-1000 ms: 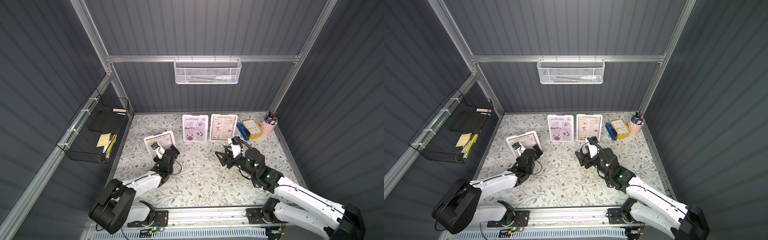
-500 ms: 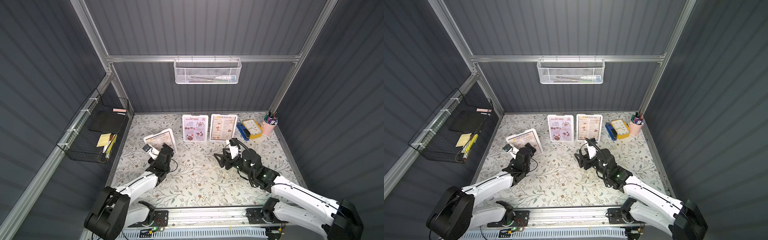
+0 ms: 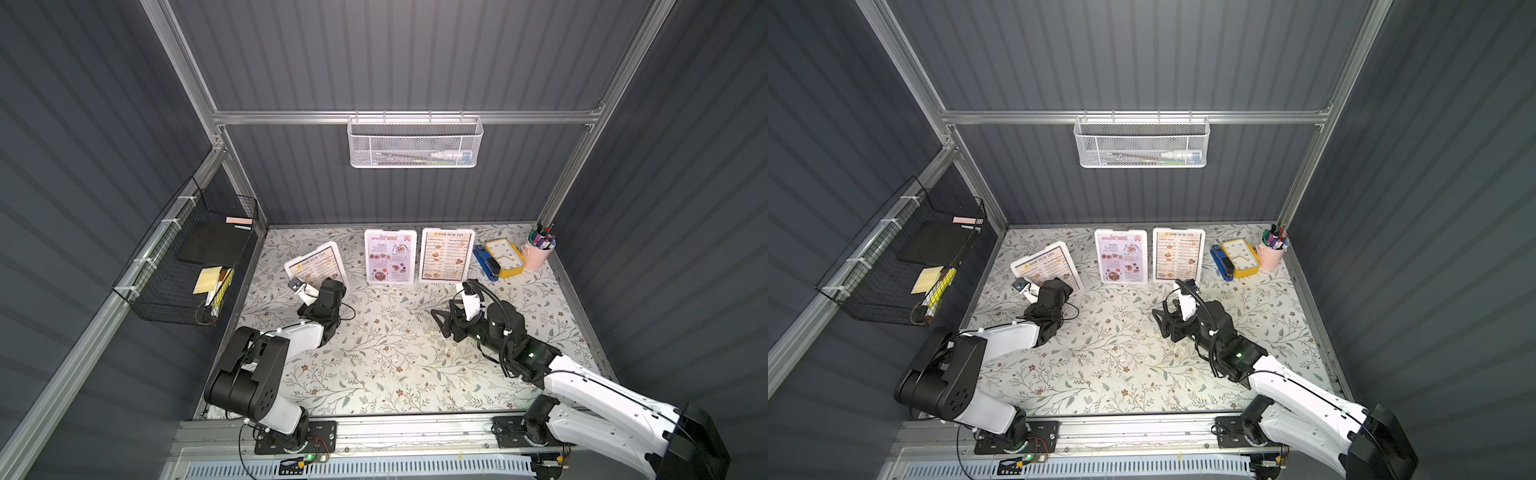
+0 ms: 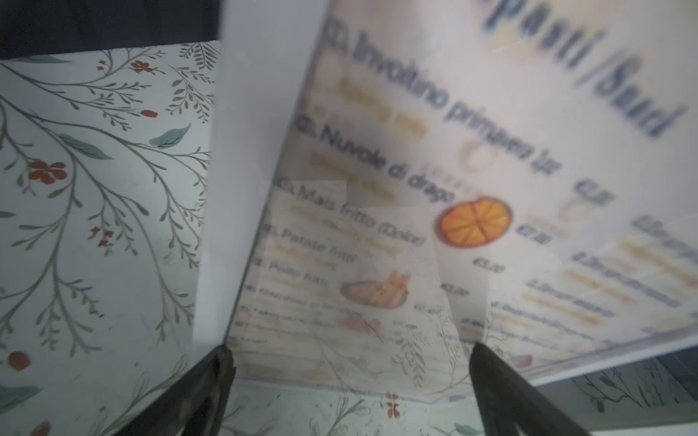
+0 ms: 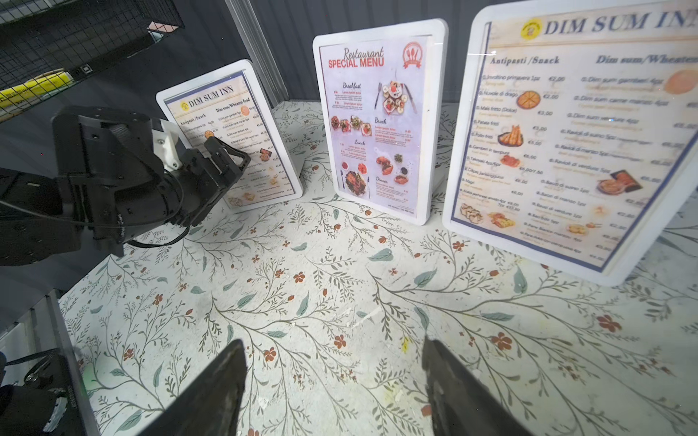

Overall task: Insert the menus into the narrow rack
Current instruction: Move the narrow rack to the center of the board.

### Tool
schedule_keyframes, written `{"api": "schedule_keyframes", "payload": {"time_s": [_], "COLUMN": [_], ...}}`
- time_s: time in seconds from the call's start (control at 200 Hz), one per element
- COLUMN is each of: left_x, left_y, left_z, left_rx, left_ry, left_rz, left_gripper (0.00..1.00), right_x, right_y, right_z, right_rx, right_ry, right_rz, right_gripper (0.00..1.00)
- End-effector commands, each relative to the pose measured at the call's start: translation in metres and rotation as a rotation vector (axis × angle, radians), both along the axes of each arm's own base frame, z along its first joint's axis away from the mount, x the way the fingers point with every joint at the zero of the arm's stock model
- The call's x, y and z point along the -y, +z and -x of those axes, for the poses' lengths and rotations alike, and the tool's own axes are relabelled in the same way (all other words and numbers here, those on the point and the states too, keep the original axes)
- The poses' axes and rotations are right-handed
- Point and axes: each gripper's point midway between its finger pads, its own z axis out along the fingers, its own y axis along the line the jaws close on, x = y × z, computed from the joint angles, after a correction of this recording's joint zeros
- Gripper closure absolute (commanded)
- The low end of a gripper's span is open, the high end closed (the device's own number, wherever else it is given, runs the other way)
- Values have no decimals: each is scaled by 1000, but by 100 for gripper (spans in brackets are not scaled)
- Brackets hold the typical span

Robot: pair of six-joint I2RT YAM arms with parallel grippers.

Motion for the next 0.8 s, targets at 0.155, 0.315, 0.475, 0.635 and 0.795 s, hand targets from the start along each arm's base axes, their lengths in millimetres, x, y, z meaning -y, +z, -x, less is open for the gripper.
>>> {"api": "schedule_keyframes", "payload": {"time_s": [0.155, 0.315, 0.475, 0.635, 0.795], "left_x": [-8, -21, -31, -42, -47], "left_y": [5, 21, 31, 31, 31], "left_z": [-26, -11, -7, 11, 11], "left_rx": [-15, 34, 34, 58, 66], "left_ry": [21, 93, 115, 170, 178], "left_rz": [9, 31, 27, 59, 69], "left_gripper": [1, 1, 1, 7, 17], "right_x": [10, 11, 13, 14, 16], "right_y": [-7, -8, -14, -18, -20], "right_z": [-4, -4, -3, -1, 1], "right_rx": [-18, -25, -35, -42, -43], "right_ry": [-38, -36, -33, -31, -28], "right_rz": [-13, -25, -29, -33, -40], "right_gripper": [24, 24, 24, 23, 23]}}
